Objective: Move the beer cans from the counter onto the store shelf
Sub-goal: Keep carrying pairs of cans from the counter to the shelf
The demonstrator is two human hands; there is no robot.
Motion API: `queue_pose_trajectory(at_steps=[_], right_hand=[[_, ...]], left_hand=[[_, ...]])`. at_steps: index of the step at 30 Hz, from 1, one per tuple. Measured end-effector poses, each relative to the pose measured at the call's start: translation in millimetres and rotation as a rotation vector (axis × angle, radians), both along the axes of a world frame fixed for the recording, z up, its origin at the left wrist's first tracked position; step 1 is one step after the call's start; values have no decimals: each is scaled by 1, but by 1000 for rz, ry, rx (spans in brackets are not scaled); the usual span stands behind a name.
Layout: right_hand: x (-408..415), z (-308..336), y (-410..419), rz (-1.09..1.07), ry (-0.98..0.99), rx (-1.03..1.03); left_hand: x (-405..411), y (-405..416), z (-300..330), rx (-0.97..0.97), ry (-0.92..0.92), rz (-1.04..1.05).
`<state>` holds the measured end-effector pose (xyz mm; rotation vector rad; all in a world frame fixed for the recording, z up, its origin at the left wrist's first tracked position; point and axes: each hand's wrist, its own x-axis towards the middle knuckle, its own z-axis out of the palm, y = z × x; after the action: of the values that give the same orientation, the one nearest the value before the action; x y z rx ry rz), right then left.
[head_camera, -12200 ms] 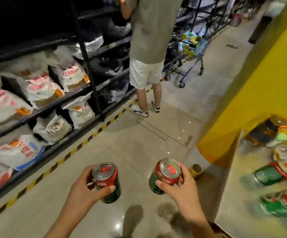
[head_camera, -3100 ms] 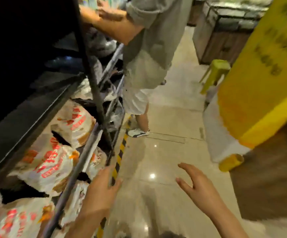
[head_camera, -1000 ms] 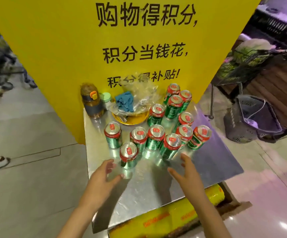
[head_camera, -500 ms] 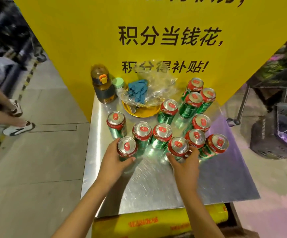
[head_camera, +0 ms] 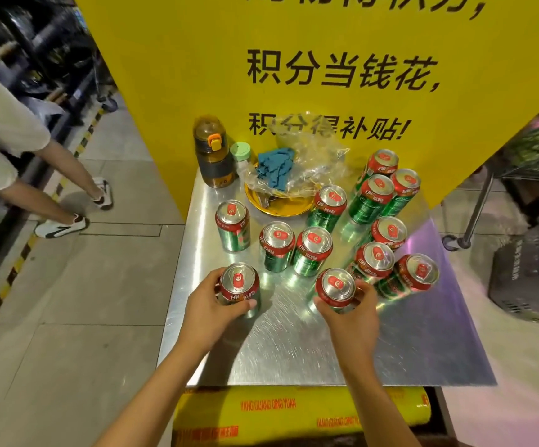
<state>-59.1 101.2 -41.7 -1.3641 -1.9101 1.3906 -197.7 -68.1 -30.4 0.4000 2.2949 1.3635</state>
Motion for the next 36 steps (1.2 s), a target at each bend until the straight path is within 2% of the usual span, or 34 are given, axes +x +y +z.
queue_pose_trajectory(at_steps=[9, 15, 18, 25, 36], right_hand=[[0, 1, -19, 101, 40, 16], [-24, 9, -70, 238, 68, -32], [-47, 26, -114, 329, 96, -48], [-116, 66, -242, 679, 229, -230], [-205, 89, -485, 1206, 222, -249]], left_hand=[[6, -51, 11, 94, -78, 112], [0, -115, 26, 158, -140, 205], [-5, -166, 39, 185, -153, 274], [-6, -315, 71, 223, -92, 547], [14, -541, 103, 225, 102, 1080]])
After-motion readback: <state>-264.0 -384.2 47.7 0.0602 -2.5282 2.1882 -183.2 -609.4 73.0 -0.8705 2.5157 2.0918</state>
